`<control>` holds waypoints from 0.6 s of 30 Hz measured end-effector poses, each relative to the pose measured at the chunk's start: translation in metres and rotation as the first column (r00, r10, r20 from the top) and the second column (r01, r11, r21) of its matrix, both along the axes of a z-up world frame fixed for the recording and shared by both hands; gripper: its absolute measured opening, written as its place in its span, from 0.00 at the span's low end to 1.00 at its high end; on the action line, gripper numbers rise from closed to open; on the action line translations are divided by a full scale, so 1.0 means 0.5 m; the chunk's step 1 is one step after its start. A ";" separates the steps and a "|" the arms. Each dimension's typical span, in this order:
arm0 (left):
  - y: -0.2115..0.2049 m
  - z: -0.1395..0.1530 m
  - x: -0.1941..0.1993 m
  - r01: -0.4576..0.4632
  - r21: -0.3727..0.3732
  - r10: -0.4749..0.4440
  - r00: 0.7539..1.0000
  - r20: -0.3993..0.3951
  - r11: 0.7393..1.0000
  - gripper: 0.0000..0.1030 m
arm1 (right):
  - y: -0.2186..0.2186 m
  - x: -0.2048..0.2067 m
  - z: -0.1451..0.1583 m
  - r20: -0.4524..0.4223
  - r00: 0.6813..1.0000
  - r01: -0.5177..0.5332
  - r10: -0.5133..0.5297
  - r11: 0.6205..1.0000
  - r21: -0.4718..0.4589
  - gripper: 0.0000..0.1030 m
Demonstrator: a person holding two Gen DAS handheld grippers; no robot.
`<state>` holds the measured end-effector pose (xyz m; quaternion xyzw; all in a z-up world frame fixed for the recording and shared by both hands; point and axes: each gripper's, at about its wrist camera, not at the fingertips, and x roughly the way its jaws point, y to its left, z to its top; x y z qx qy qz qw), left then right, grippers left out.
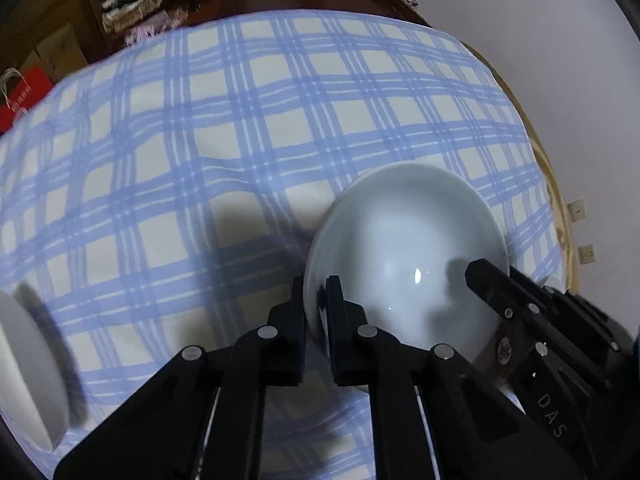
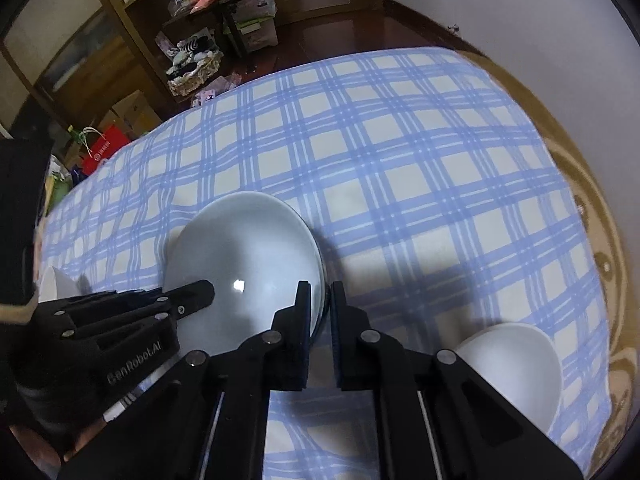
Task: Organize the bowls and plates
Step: 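Close both tools on the rims of two more white bowls, then carry both white bowls and nest each into another white bowl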
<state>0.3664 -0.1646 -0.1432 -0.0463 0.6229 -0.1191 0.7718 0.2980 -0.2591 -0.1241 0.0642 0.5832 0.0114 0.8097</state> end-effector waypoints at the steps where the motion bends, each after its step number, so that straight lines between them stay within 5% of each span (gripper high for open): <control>1: 0.000 0.007 -0.006 0.004 0.010 -0.004 1.000 0.009 1.000 0.09 | 0.005 -0.003 0.004 0.002 1.000 -0.006 0.006 1.000 -0.007 0.09; 18: 0.183 0.146 -0.093 -0.074 0.053 0.068 0.993 0.097 0.996 0.10 | 0.162 -0.062 0.117 0.164 0.980 -0.127 0.112 0.988 0.084 0.09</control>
